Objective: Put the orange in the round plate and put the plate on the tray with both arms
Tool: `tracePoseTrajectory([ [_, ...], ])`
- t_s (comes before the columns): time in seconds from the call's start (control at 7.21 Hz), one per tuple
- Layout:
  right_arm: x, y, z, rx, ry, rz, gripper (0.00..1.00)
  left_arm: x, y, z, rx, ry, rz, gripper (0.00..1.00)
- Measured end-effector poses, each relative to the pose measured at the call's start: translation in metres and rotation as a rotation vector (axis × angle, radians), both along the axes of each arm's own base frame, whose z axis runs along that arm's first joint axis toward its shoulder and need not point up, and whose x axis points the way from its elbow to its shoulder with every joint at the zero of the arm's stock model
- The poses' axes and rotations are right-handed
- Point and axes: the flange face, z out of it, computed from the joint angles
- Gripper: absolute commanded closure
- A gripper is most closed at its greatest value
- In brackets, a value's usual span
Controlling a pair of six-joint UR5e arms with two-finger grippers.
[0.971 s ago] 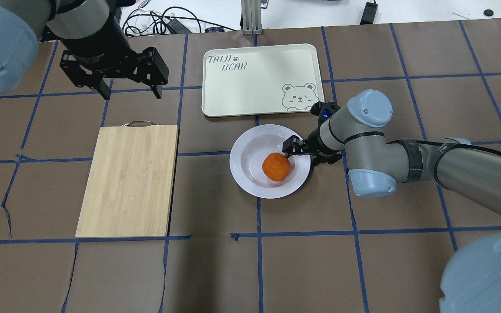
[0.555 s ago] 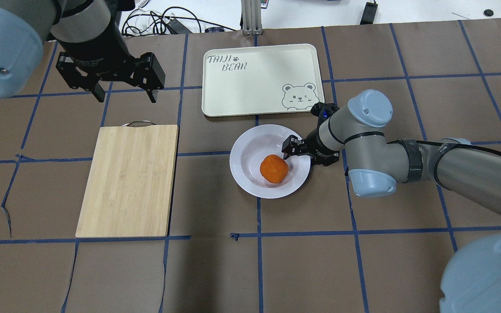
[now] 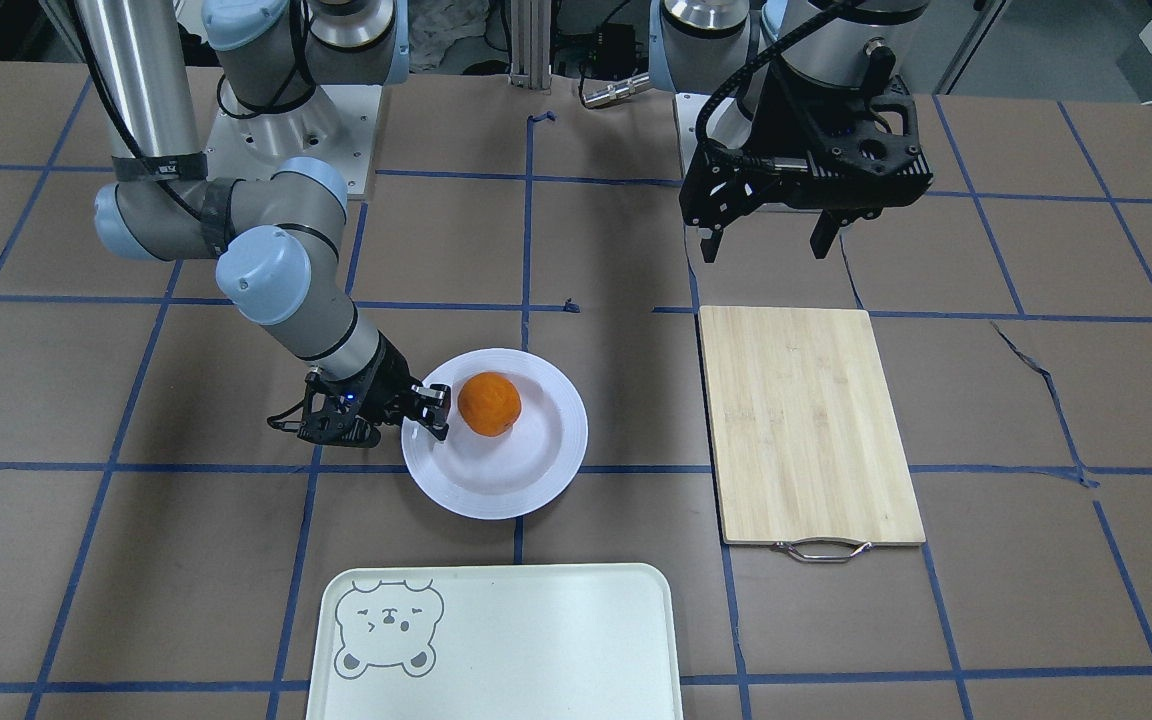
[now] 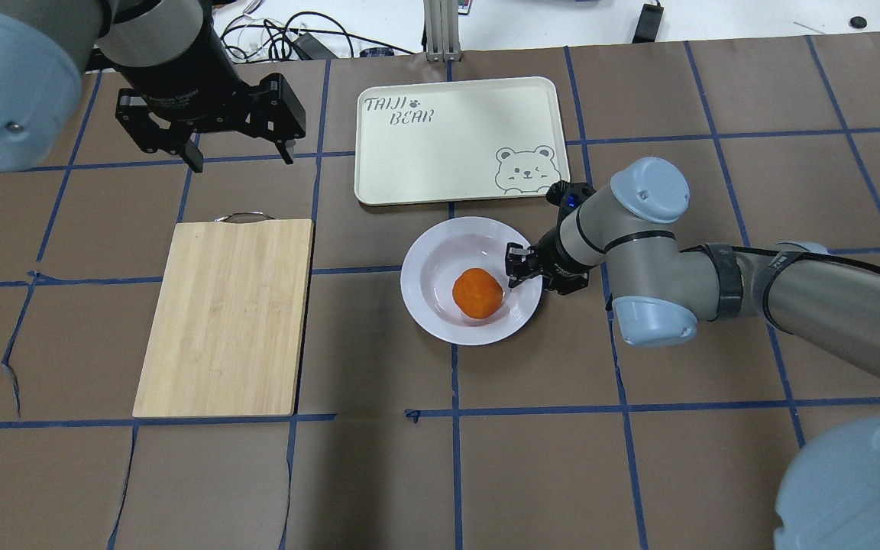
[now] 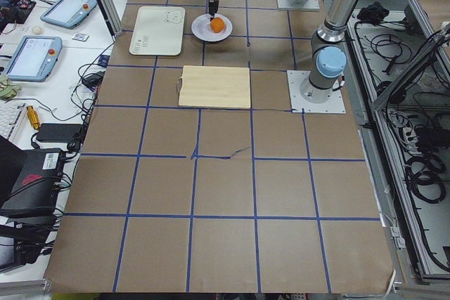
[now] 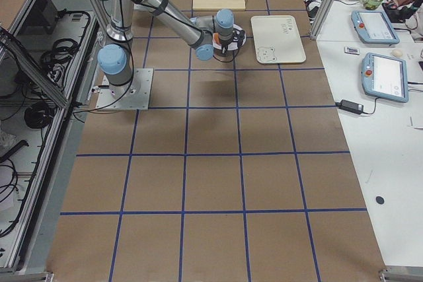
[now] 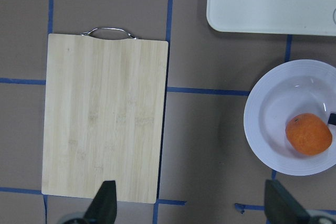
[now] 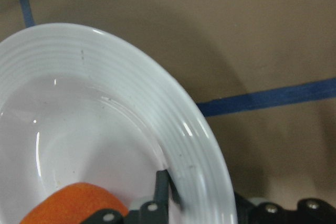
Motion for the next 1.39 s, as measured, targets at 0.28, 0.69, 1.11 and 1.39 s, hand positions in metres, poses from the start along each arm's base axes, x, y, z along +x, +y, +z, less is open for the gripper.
tracePoseTrajectory([
  [0.28, 0.000, 0.001, 0.002, 0.015, 0.006, 0.000, 0.83, 0.004, -0.007, 0.003, -0.055, 0.012, -0.048, 0.00],
  [0.69, -0.001, -0.004, 0.010, -0.008, 0.006, -0.004, 0.87, 0.006, -0.008, -0.001, -0.081, 0.005, -0.106, 0.00],
  [1.11, -0.002, -0.009, 0.036, -0.061, 0.006, -0.006, 0.94, 0.006, -0.002, -0.009, -0.080, -0.003, -0.108, 0.00],
  [1.39, -0.002, -0.010, 0.043, -0.078, 0.003, -0.006, 0.97, 0.006, -0.002, -0.011, -0.077, -0.008, -0.113, 0.00],
])
